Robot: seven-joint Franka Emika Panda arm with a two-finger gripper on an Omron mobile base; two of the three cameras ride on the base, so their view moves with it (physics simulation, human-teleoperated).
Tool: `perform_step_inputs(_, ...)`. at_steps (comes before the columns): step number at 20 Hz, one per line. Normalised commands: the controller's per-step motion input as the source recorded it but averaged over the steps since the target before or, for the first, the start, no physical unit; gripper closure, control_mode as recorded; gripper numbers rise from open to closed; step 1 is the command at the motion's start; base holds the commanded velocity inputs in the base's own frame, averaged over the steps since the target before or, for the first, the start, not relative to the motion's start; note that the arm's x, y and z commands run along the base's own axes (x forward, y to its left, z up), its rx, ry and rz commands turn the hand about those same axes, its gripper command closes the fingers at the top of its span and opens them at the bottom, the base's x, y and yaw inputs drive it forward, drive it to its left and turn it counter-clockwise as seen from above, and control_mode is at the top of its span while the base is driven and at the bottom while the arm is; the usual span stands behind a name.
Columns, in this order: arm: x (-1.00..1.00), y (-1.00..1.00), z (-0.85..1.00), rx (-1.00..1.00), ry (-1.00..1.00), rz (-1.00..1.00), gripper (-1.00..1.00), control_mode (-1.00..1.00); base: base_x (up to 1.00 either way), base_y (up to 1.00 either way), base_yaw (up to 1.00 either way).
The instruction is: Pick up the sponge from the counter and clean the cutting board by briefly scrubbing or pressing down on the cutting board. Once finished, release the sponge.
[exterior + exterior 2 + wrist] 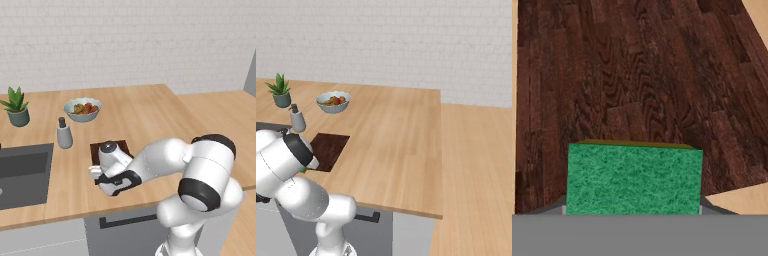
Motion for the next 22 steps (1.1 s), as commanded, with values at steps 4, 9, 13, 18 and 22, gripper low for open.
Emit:
perform_step_inputs(4,0.0,0.34,0.23,0.0,0.01,0.01,1.0,-1.0,0.0,0.0,0.0)
perform_step_inputs(9,0.0,0.05,0.08,0.0,0.0,0.0,1.0,-1.0,0.0,0.0,0.0)
perform_step_inputs(13,0.01,0.0,-0.15,0.0,0.0,0.0,1.0,-1.0,0.0,0.0,0.0)
perform_step_inputs(18,0.12,0.0,-0.06,-0.02,0.0,0.0,1.0,-1.0,0.0,0.0,0.0)
perform_step_inputs(22,0.17,0.0,0.0,-0.07,0.0,0.0,1.0,-1.0,0.0,0.0,0.0)
